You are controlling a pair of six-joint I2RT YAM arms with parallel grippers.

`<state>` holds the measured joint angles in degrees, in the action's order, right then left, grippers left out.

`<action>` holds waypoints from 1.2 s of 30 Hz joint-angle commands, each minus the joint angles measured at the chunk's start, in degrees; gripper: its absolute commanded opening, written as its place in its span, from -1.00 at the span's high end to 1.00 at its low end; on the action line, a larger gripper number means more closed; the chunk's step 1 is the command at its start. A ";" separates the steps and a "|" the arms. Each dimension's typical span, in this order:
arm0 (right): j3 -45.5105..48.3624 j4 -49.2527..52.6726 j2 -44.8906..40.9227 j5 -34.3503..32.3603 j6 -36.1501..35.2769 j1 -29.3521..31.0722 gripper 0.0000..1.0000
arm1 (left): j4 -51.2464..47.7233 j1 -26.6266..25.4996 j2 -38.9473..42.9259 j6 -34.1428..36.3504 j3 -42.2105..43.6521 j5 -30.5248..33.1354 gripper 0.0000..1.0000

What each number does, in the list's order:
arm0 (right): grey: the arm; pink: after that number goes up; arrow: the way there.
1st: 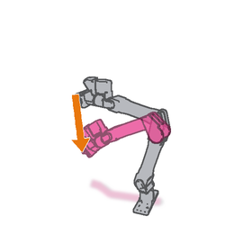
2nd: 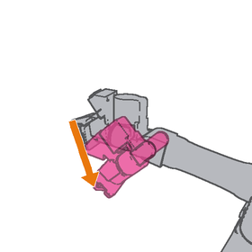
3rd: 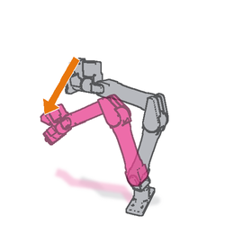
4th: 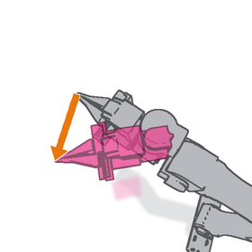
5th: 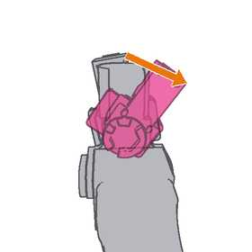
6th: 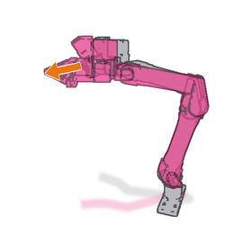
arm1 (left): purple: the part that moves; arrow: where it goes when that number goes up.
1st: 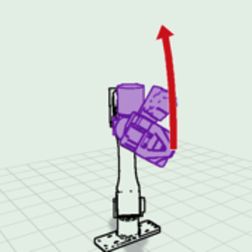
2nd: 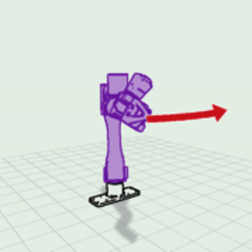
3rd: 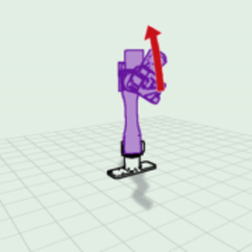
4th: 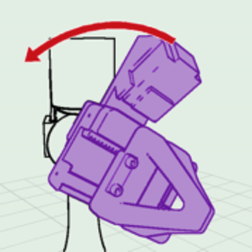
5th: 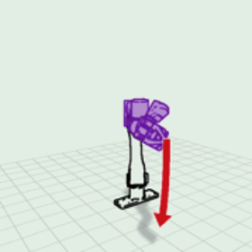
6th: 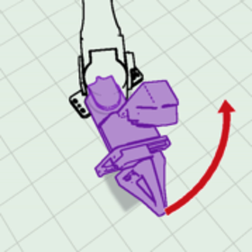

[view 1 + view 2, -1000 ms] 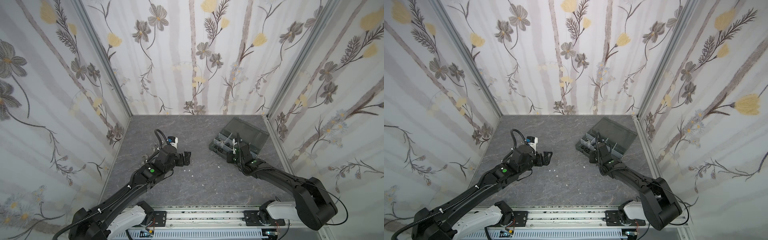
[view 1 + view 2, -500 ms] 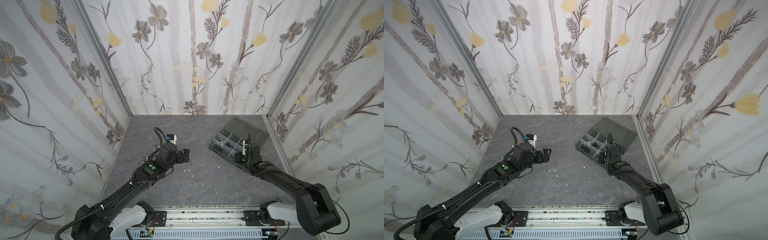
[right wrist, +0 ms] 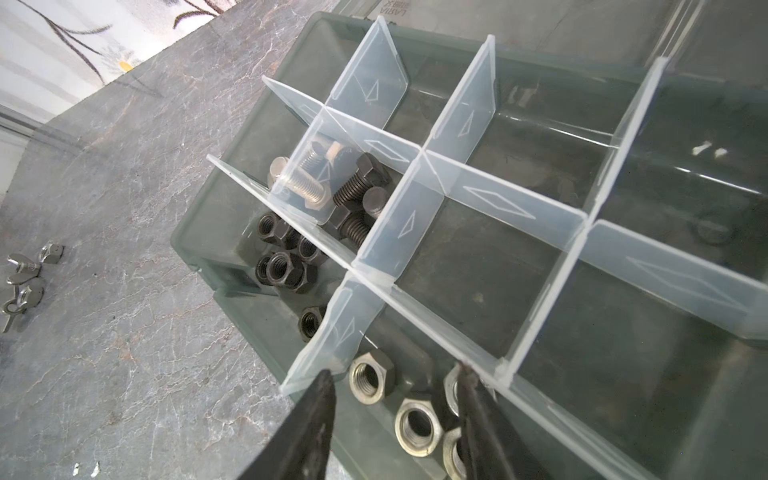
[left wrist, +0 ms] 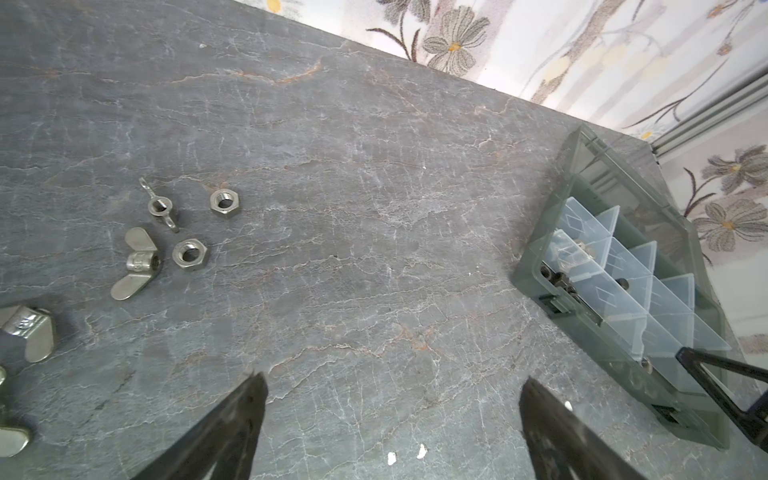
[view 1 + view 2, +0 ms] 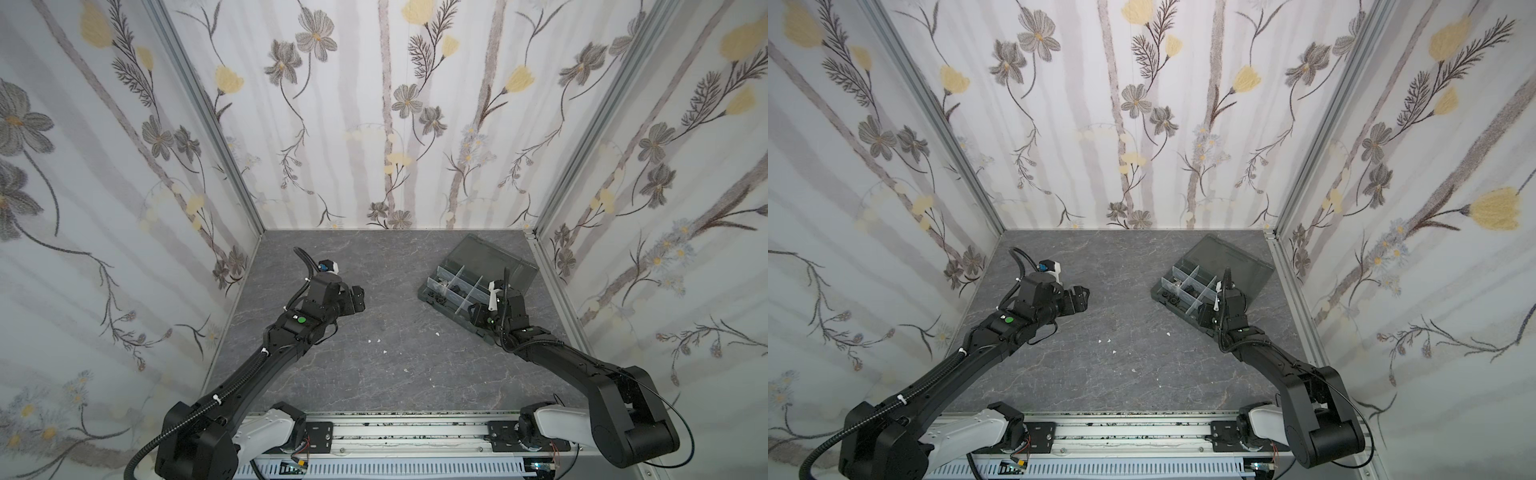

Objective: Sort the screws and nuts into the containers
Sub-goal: 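Carry the nut with the right gripper over the silver-nut compartment, then open the right gripper over the compartment while the left gripper lowers onto a hex nut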

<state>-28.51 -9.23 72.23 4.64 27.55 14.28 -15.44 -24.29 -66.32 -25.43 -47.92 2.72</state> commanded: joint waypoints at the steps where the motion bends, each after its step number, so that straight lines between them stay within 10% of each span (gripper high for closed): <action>1: 0.62 -3.23 -1.53 1.95 0.94 0.02 -0.16 | -2.57 2.07 -3.23 1.33 -2.14 -0.88 -0.79; 13: 4.15 -6.13 -12.21 7.17 2.60 0.09 -0.29 | -6.69 10.50 -20.79 2.23 -11.61 -4.14 -0.18; 36: 7.38 -12.45 -20.19 13.90 5.05 3.10 -0.49 | -7.61 16.03 -41.99 3.59 -25.21 2.73 -0.21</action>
<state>-21.30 -19.00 52.51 17.69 32.12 17.10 -22.35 -9.04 -107.00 -22.22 -71.31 3.88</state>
